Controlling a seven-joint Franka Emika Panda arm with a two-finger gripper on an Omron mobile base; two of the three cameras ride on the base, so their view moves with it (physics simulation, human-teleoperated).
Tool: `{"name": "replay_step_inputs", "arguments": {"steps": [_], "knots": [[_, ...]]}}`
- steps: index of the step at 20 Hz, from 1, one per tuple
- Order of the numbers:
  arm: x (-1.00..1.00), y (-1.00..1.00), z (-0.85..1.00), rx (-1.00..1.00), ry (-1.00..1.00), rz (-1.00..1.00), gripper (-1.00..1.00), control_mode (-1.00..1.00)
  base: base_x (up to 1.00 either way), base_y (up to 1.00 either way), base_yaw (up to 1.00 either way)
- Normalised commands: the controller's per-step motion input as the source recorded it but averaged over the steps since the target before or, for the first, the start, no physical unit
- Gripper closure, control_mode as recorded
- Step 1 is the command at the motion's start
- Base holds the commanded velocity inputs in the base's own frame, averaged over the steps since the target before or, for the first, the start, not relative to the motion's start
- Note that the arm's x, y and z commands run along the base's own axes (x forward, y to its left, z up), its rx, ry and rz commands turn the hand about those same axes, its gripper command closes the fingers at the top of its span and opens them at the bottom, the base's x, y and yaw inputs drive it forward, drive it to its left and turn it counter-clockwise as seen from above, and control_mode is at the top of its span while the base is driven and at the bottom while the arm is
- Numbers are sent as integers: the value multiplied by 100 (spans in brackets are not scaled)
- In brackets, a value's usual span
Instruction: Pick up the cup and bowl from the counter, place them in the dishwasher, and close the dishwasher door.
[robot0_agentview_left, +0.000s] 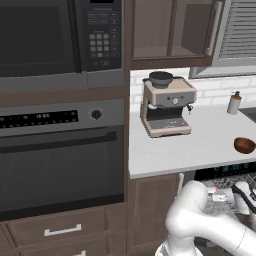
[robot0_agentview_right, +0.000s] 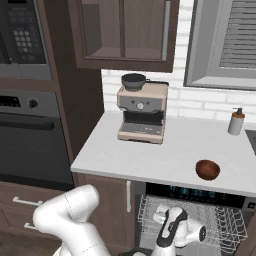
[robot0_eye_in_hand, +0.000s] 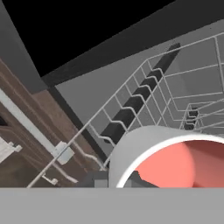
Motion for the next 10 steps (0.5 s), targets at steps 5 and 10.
{"name": "replay_step_inputs", "arguments": {"steps": [5,10], "knots": [[-39,-64,-41,-18,40,0,100,-100,0,0,0],[-91,-97,-3,-14,51,0,100,-100,0,0,0]]}}
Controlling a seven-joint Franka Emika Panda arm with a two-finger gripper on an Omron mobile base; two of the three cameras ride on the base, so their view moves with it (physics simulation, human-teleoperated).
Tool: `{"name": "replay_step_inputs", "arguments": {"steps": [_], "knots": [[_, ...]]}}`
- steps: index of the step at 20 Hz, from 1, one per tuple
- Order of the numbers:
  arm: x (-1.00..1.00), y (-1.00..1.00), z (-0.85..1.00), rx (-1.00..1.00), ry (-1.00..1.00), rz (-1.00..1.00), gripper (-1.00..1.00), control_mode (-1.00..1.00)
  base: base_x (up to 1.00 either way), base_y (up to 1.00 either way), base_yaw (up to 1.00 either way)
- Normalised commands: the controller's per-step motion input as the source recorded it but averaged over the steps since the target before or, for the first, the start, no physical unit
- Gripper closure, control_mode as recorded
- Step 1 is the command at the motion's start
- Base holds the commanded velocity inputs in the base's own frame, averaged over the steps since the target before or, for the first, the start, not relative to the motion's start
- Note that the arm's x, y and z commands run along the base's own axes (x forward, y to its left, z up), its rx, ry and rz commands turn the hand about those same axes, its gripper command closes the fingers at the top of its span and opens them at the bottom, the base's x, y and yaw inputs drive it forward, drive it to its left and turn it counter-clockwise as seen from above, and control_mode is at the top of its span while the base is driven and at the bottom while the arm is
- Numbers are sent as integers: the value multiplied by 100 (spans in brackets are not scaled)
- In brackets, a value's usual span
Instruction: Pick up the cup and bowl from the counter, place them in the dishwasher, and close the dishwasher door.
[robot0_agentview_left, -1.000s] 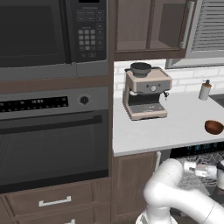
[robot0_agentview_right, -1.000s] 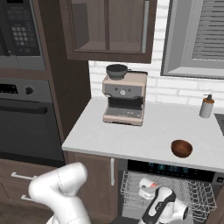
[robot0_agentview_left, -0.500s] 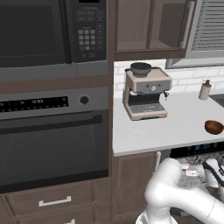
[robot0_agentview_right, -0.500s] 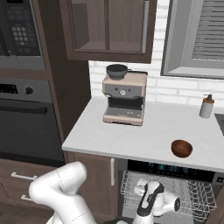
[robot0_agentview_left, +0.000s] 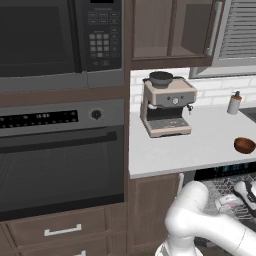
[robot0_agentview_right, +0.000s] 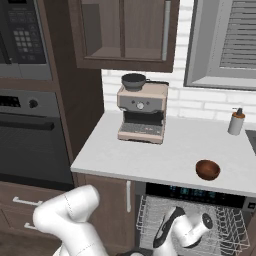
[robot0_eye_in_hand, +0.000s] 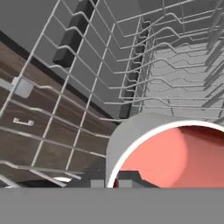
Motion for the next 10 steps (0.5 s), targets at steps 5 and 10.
{"name": "replay_step_inputs", "arguments": {"steps": [5,10], "knots": [[-37,-4,-32,-15,20,0,100,-100,0,0,0],[-16,16,-11,-5,2,0,-100,-100,0,0,0]]}}
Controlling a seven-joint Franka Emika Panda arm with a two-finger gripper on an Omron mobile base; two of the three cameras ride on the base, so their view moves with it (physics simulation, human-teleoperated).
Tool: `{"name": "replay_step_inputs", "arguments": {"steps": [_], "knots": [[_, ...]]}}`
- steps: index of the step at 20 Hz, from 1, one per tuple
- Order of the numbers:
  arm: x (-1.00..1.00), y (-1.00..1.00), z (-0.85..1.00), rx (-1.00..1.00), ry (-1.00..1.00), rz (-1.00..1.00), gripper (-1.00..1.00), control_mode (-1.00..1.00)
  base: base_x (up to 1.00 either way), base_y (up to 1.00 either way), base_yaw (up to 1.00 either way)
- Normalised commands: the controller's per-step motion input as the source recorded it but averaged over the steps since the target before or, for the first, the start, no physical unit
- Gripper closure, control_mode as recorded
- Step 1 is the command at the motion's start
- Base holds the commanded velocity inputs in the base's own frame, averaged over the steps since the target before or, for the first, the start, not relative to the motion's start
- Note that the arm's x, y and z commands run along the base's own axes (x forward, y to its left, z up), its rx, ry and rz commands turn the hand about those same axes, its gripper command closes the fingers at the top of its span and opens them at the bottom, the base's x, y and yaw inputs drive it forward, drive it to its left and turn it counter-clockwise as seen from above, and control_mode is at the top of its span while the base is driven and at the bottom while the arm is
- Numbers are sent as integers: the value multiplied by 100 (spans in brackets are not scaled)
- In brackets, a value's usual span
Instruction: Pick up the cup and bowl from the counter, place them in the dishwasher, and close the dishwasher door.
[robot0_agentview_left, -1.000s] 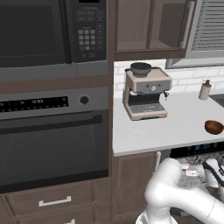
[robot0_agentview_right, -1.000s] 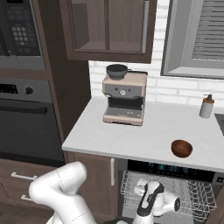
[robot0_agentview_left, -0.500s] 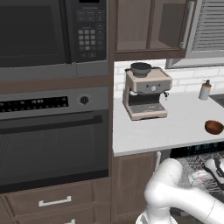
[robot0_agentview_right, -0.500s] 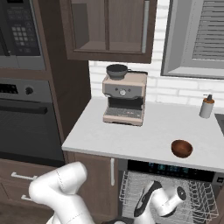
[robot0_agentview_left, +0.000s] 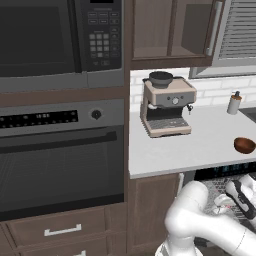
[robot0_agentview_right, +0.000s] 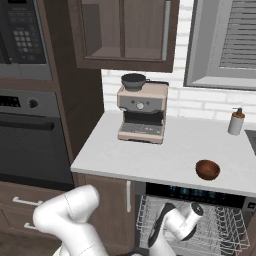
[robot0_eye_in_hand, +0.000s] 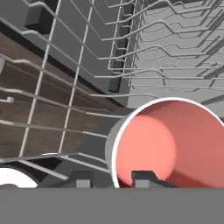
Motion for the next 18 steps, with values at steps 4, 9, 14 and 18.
{"name": "replay_step_inputs", "arguments": {"steps": [4,9,14,18], "knots": [[-46,-9,16,0,-7,0,-100,-100,0,0,0],[-45,-10,49,0,-12,0,-100,-100,0,0,0],[-47,-5,76,0,-13,0,-100,-100,0,0,0],[-32,0,78,0,-10,0,-100,-100,0,0,0]]}}
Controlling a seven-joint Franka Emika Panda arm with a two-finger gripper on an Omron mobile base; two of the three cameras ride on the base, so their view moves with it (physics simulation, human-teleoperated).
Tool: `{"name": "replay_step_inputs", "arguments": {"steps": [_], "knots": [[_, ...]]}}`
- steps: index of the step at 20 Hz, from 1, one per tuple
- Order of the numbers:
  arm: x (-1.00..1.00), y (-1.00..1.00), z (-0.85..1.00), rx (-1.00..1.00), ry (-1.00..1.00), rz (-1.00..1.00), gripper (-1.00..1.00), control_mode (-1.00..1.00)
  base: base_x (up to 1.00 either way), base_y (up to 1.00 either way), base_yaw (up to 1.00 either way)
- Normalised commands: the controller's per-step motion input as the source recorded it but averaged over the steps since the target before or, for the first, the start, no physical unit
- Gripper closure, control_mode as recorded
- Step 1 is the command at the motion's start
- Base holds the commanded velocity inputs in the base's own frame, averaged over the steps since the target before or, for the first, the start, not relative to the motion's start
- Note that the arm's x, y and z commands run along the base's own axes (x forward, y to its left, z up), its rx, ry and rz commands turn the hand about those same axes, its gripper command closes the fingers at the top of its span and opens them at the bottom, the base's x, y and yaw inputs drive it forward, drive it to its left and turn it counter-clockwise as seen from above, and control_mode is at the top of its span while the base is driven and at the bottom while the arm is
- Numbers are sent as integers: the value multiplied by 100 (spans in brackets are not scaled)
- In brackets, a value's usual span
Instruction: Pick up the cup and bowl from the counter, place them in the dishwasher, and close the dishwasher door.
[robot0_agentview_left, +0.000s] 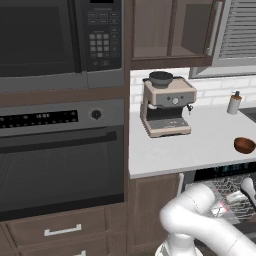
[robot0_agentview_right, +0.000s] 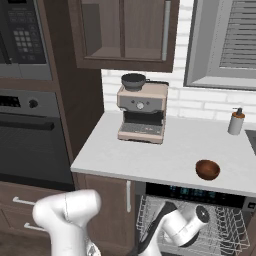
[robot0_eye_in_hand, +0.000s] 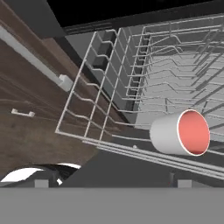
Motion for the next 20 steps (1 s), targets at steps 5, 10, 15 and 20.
{"name": "replay_step_inputs", "arguments": {"steps": [5,10,15,20], "knots": [[-38,0,99,-2,-12,0,-100,-100,0,0,0],[-36,0,100,-6,-11,0,-100,-100,0,0,0],[5,11,78,-21,-2,0,-100,-100,0,0,0],[33,10,83,-21,0,0,-100,-100,0,0,0]]}}
